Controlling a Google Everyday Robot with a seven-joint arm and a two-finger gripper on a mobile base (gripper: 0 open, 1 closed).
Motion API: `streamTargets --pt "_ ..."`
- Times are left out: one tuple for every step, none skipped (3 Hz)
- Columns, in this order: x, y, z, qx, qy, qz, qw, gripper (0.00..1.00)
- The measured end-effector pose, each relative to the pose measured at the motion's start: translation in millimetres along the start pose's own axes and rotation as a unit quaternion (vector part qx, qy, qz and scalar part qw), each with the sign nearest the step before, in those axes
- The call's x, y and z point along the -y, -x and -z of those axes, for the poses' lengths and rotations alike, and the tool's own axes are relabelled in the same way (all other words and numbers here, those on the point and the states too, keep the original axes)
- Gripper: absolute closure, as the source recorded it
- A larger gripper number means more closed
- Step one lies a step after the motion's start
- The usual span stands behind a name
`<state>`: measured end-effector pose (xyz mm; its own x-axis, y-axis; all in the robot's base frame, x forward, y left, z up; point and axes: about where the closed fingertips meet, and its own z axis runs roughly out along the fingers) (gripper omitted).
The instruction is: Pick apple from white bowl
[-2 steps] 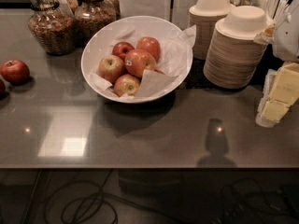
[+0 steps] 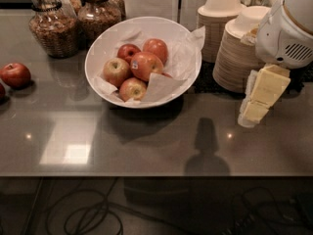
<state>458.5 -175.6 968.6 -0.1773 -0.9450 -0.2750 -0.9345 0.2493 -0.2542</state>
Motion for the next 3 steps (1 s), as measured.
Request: streamTargets --pt "5.6 43.6 -19.1 0.025 -0.001 0.025 0.9994 0.0" --pt "12.8 84.4 -35.2 0.053 -0.004 0.053 0.9972 0.0" --pt "26.0 128.1 -37.1 0.083 -0.022 0.086 0.9926 0.0"
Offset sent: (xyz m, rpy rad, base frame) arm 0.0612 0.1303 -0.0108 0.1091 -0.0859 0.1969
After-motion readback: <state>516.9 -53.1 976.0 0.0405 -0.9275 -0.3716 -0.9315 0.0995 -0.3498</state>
